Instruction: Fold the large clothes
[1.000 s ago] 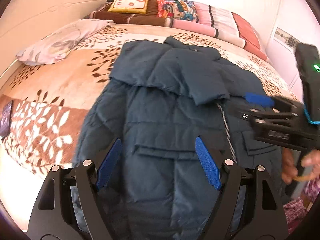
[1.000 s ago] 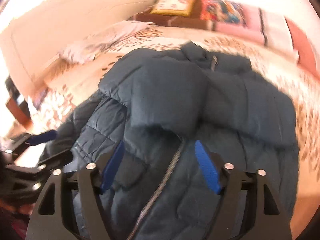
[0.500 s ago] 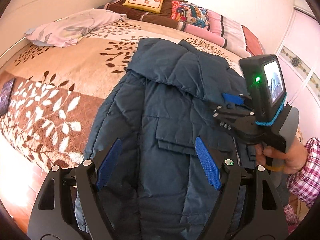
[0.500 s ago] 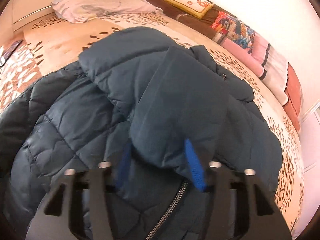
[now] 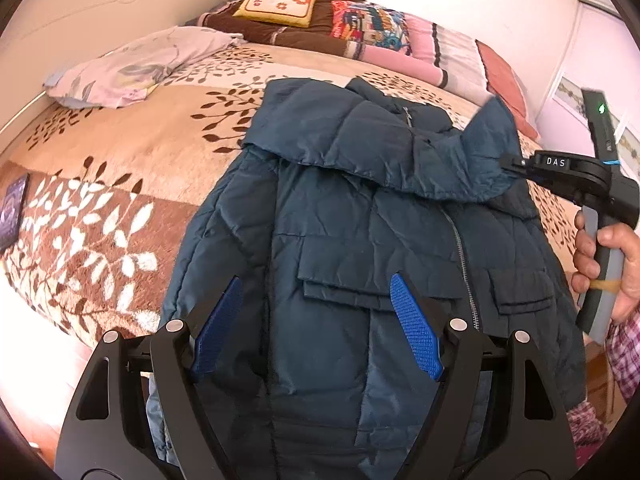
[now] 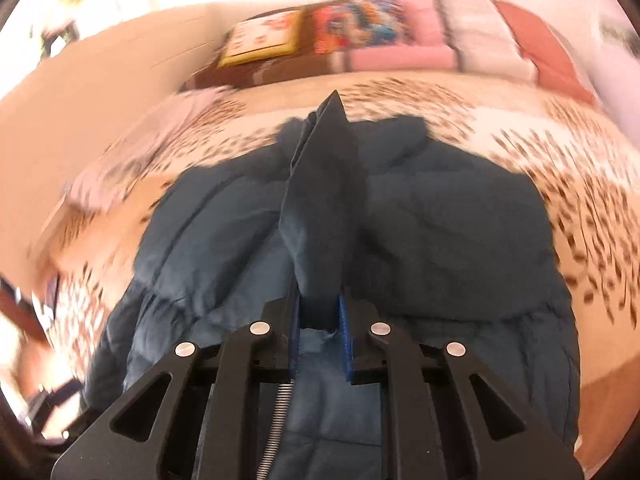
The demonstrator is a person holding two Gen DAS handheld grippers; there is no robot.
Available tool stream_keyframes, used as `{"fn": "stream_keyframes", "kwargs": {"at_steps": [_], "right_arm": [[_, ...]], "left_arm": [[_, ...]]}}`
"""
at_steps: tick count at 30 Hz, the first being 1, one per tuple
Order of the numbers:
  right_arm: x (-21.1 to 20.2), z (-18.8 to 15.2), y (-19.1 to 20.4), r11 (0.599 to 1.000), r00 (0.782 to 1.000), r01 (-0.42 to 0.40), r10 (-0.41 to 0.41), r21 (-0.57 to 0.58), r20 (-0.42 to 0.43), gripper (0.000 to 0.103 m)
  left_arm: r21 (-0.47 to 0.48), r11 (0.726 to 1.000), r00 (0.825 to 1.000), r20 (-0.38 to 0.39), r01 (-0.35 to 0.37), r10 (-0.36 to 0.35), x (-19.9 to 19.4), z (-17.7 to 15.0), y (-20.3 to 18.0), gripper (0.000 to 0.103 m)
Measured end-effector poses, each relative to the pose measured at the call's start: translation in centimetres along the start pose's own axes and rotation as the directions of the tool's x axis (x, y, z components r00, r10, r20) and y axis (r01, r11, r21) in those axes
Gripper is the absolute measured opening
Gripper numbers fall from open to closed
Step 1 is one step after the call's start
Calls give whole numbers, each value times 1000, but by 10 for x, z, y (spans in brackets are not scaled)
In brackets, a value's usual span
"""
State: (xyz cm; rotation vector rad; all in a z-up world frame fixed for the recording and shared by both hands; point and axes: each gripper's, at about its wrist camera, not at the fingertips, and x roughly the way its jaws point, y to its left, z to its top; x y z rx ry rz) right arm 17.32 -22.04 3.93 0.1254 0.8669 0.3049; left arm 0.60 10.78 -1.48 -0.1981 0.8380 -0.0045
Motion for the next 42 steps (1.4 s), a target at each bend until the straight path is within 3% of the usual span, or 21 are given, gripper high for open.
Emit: {"fn": "stream_keyframes", "kwargs": {"at_steps": [3, 7, 10, 14, 17, 20, 22, 23, 25, 28, 31, 34, 36, 37, 42], "right_arm": [[10, -8, -41, 989, 999, 13, -7, 147, -44, 17], [33, -32, -83, 940, 989, -22, 71, 341, -132, 17], [39, -42, -94, 906, 983, -63, 129, 418, -133, 17], [40, -46, -110, 833, 969, -129, 221, 538, -110, 17], [35, -47, -121, 798, 961, -128, 245, 589, -124, 25], [14, -48, -125, 824, 983, -87, 163, 561, -88, 28], [-9, -50, -123, 865, 999, 5, 17, 503, -38, 28], [-17, -50, -124, 874, 1000, 22, -14, 485, -20, 28], [-28, -49, -121, 895, 1000, -9, -2, 446, 25, 27], [-32, -40, -104, 928, 993, -114, 101, 355, 56, 24], [-14, -28, -91, 930, 982, -183, 187, 319, 17, 24], [12, -26, -91, 951, 992, -72, 100, 301, -78, 23], [26, -30, -97, 953, 990, -4, 46, 301, -133, 13], [32, -33, -100, 953, 988, 15, 33, 303, -151, 12], [34, -39, -100, 956, 986, 19, 30, 293, -164, 12]], "left_arm": [[23, 1000, 1000, 0, -7, 7, -1, 0, -6, 76], [41, 999, 1000, -8, -15, 15, 0, 1, -11, 76], [60, 998, 1000, -13, -22, 23, 0, 0, -16, 76], [77, 997, 999, -15, -29, 30, 0, 0, -21, 76], [83, 996, 999, -19, -34, 35, 1, 0, -24, 76], [88, 995, 999, -26, -36, 38, 2, -1, -26, 76], [90, 995, 999, -32, -37, 40, 4, -1, -27, 76], [90, 995, 999, -35, -37, 40, 5, -1, -28, 76], [87, 996, 998, -45, -33, 37, 8, -1, -30, 76], [89, 996, 998, -44, -31, 35, 8, -2, -33, 76], [100, 994, 999, -31, -38, 41, 4, -2, -35, 76], [88, 995, 998, -21, -50, 52, 0, -1, -32, 76], [68, 996, 998, -15, -59, 60, -2, -2, -28, 76], [60, 996, 998, -13, -61, 62, -3, -1, -26, 76], [10, 997, 997, -22, -73, 74, -4, -3, -15, 76]]}}
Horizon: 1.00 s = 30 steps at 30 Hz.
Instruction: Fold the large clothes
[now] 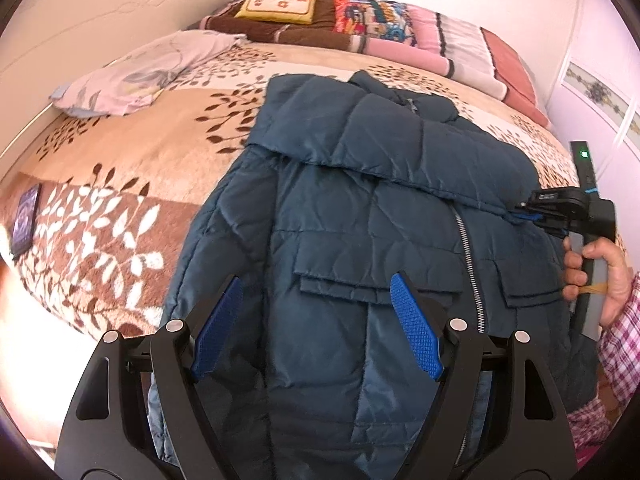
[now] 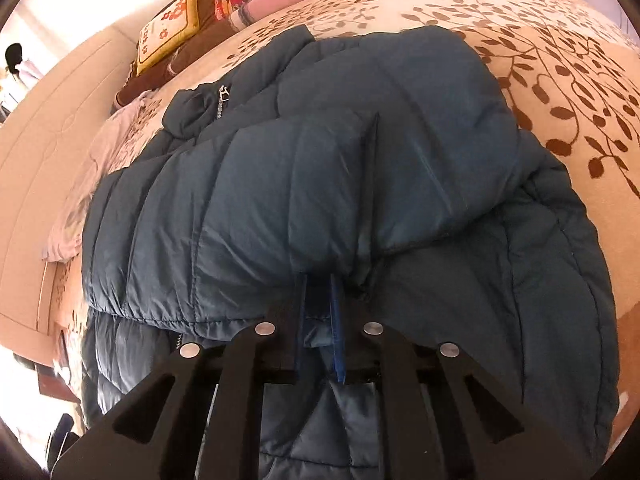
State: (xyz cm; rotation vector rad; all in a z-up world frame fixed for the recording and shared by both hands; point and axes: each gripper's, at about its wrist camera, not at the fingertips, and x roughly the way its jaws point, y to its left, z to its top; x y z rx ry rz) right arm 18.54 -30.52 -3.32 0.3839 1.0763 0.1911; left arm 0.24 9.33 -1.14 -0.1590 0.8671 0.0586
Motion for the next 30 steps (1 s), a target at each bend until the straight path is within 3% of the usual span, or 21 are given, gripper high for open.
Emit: {"fn": "stream_keyframes", "kwargs": {"at_steps": [8, 12, 13, 19, 22, 26, 27, 28, 30], "right_arm": [[-53, -25, -4, 995, 995, -96, 97, -39, 32, 13], [-92, -61, -17, 991, 998, -35, 43, -128, 53, 37], [-102, -71, -22, 990, 998, -14, 23, -139, 65, 39], [-134, -121, -39, 973, 993, 107, -92, -205, 80, 39], [-145, -144, -46, 977, 990, 124, -111, -173, 83, 39], [-157, -170, -34, 958, 977, 192, -166, -213, 136, 39], [-160, -173, -30, 950, 972, 210, -178, -231, 154, 43], [-163, -176, -27, 942, 966, 231, -191, -245, 175, 57], [-167, -179, -26, 934, 956, 260, -213, -247, 203, 67]], "left_arm": [[-108, 994, 1000, -7, -17, 17, -5, -5, 23, 80], [-153, 988, 1000, -19, -18, 15, -5, -11, 29, 86], [-163, 987, 1000, -28, -6, 2, -4, -13, 30, 86], [-146, 989, 996, -88, 1, -14, 1, -17, 20, 86], [-136, 990, 994, -103, 25, -39, 1, -20, 15, 86], [-119, 992, 992, -107, 51, -64, -3, -20, 5, 86], [-105, 993, 992, -108, 52, -63, -4, -20, 0, 86], [-96, 994, 992, -110, 51, -61, -5, -20, -3, 86], [-79, 996, 992, -113, 43, -52, -8, -21, -7, 86]]}}
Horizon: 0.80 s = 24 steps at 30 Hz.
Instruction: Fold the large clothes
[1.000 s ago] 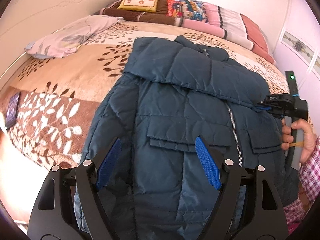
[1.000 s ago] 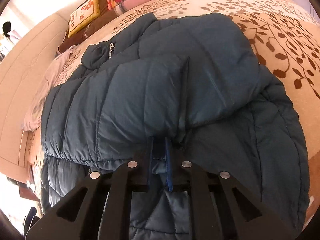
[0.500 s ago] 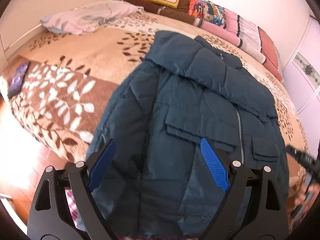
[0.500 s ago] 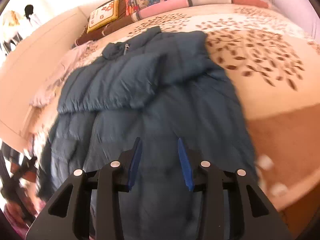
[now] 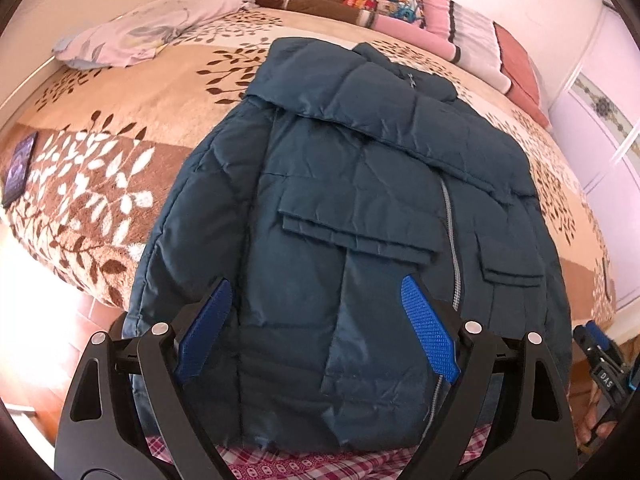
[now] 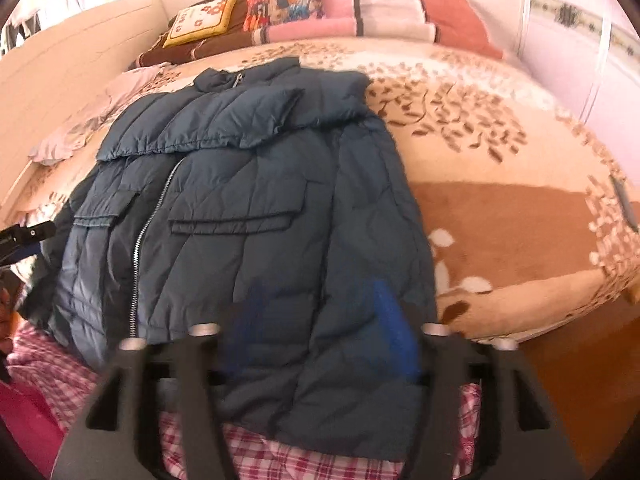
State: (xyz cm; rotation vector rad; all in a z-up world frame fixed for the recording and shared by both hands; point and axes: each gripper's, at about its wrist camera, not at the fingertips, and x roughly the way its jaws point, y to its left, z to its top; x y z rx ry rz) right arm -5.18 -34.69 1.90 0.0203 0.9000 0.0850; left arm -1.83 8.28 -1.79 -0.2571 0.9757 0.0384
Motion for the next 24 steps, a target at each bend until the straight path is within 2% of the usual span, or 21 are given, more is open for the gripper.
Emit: {"fn": "stream_keyframes", "kwargs": {"at_steps": [4, 7, 16, 20, 24], "right_arm": [[-3, -5, 3, 1000, 1000, 20, -21, -18, -15, 67], [-1, -9, 9, 998, 998, 45, -46, -39, -49, 73], [-5, -16, 14, 999, 996, 21, -24, -36, -81, 73], [-6, -14, 8, 1000, 997, -6, 5, -17, -80, 73], [-15, -5, -10, 999, 999, -33, 34, 44, -38, 73]], "left_arm": [[1, 1000, 1000, 17, 2, -2, -8, -2, -2, 86], [3, 1000, 1000, 24, 12, -12, -12, -3, -2, 86], [0, 999, 999, 40, 32, -32, -19, 0, 8, 86], [68, 998, 999, 43, -2, -1, -24, 5, 18, 86], [142, 989, 999, 28, -38, 35, -31, 2, 38, 86]]}}
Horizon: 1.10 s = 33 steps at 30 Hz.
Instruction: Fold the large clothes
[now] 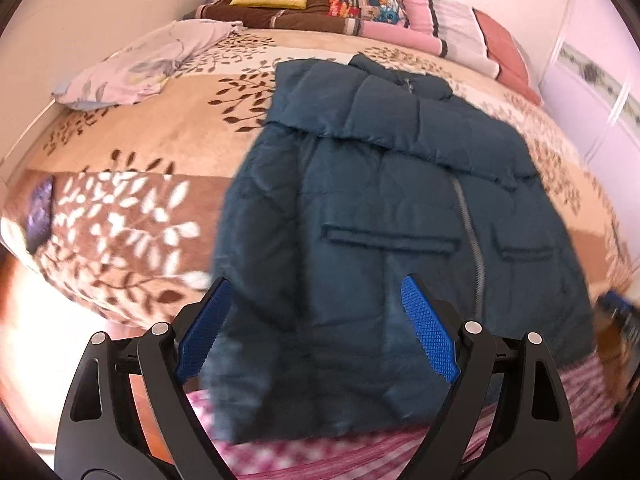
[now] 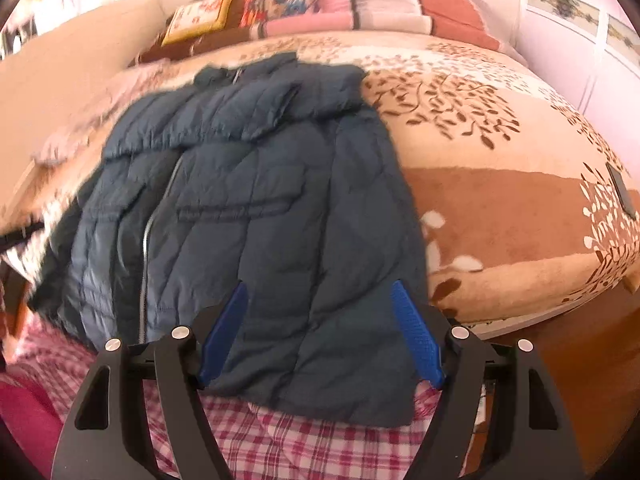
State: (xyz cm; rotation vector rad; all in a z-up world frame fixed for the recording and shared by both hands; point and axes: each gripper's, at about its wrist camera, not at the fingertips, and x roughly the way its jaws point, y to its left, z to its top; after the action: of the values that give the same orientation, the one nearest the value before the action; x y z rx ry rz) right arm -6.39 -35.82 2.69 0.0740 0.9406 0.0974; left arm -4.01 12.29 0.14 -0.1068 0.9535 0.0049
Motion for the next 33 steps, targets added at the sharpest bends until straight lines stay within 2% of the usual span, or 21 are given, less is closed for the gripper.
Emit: {"fn": "stream_keyframes", "kwargs": {"at_steps": [3, 5, 9, 11, 16, 19, 22, 24, 25, 27, 30, 33], "right_arm": [[5, 7, -14, 1000, 997, -1, 0, -13, -77, 73], [11, 7, -27, 1000, 990, 14, -17, -20, -142, 73], [18, 2, -52, 1000, 978, 17, -15, 6, -207, 72], [21, -2, -61, 1000, 973, 4, 3, 30, -232, 72], [23, -9, -73, 997, 970, -31, 48, 77, -240, 72], [21, -8, -78, 996, 971, -29, 49, 87, -233, 72], [17, -10, -89, 993, 970, -36, 63, 116, -234, 73], [16, -11, -95, 989, 967, -46, 79, 142, -240, 78], [16, -13, -100, 984, 964, -62, 102, 168, -244, 79], [19, -16, -106, 976, 956, -87, 138, 200, -257, 82], [26, -21, -105, 974, 949, -90, 147, 208, -280, 82], [35, -24, -100, 965, 936, -136, 200, 226, -291, 82]], "left_arm": [[-12, 1000, 999, -47, -10, 9, -4, -14, 28, 86], [-55, 998, 995, -94, 13, -18, -4, -28, 49, 87], [-138, 990, 982, -182, 34, -59, 5, -51, 71, 87], [-154, 988, 980, -191, 34, -63, 10, -58, 72, 87], [-164, 982, 971, -200, 96, -129, 26, -56, 64, 87], [-156, 982, 967, -214, 106, -139, 33, -53, 62, 86], [-181, 975, 956, -235, 132, -173, 40, -54, 64, 69], [-209, 966, 944, -259, 152, -205, 47, -58, 66, 49], [-216, 964, 943, -257, 157, -212, 48, -60, 68, 46], [-225, 956, 939, -244, 189, -243, 49, -62, 68, 27], [-225, 952, 940, -222, 209, -259, 47, -61, 65, 17], [-203, 957, 945, -211, 208, -250, 43, -60, 63, 14]]}}
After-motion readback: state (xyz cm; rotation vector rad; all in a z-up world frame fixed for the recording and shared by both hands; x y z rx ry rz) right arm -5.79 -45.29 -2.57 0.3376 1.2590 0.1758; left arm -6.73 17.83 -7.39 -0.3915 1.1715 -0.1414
